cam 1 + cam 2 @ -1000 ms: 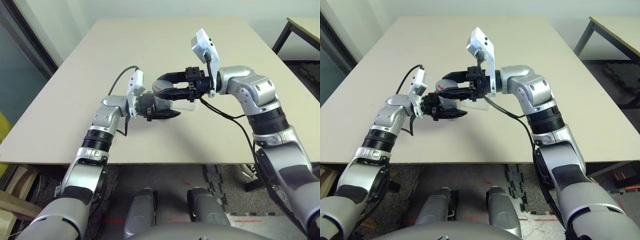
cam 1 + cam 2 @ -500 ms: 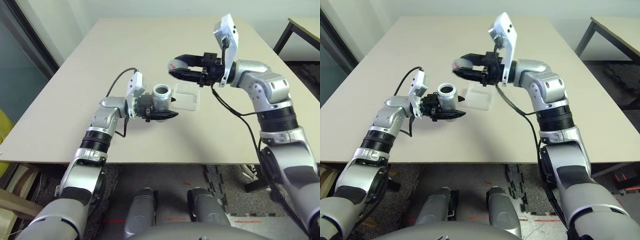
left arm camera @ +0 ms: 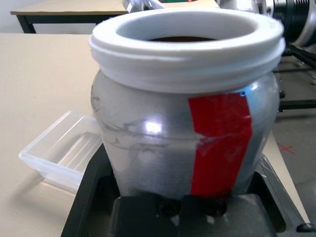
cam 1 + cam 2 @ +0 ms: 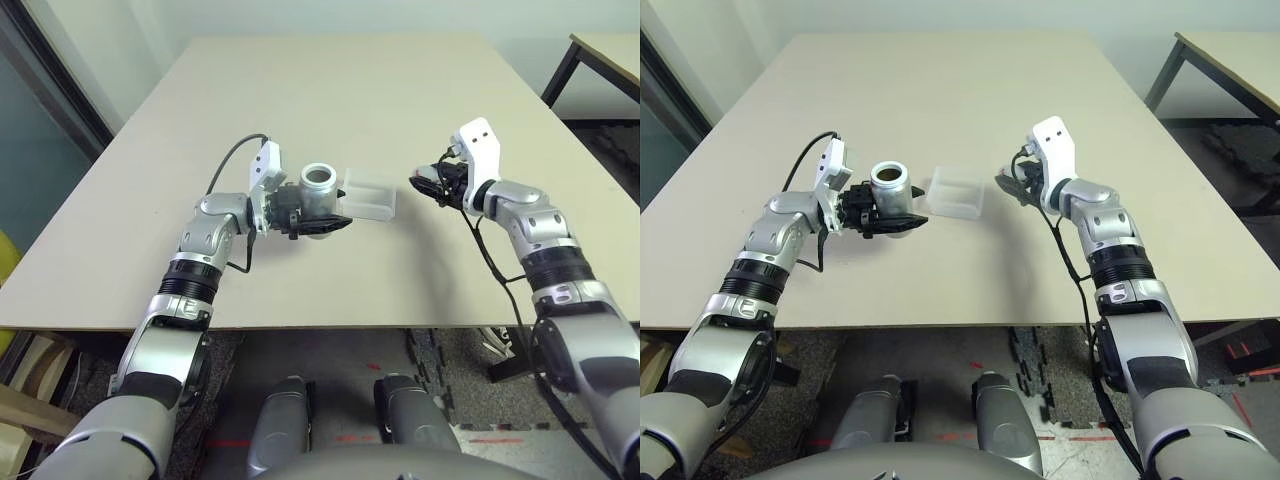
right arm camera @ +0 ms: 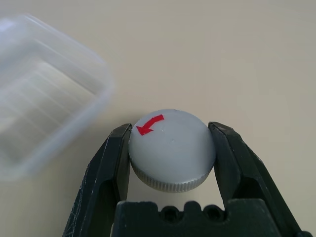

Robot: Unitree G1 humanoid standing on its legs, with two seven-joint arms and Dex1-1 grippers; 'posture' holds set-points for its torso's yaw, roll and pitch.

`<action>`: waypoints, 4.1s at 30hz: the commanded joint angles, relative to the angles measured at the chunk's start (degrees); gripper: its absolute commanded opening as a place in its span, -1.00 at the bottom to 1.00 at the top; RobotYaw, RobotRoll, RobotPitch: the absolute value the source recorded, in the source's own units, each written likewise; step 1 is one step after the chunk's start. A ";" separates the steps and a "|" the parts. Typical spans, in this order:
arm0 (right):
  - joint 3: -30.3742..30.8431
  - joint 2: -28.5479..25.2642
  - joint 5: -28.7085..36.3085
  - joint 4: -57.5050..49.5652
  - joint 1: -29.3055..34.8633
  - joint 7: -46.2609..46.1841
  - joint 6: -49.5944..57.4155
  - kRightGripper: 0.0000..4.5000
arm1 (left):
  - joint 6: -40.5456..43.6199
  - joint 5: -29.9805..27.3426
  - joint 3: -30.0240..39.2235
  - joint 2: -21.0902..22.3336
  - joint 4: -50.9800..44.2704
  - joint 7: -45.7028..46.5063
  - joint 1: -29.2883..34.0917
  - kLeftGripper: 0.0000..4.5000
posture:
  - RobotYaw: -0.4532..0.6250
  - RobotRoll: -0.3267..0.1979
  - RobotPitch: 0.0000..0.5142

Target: Pour the medicine from the bottle into the box.

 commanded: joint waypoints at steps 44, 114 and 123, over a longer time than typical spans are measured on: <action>-4.05 -4.11 1.35 -10.98 2.86 7.53 -0.17 1.00 | -32.97 70.26 -41.27 -6.38 43.78 72.68 -37.45 0.22 | -0.44 0.25 -0.85; 0.34 -9.69 6.85 -36.02 9.32 25.54 11.63 1.00 | -21.02 14.93 15.93 -10.01 39.14 46.29 -13.37 0.22 | -0.49 0.25 -0.73; -0.30 -10.73 7.12 -36.49 9.58 25.23 12.44 1.00 | -20.99 13.88 17.24 -11.40 40.36 47.35 -11.99 0.55 | -0.52 0.25 -0.75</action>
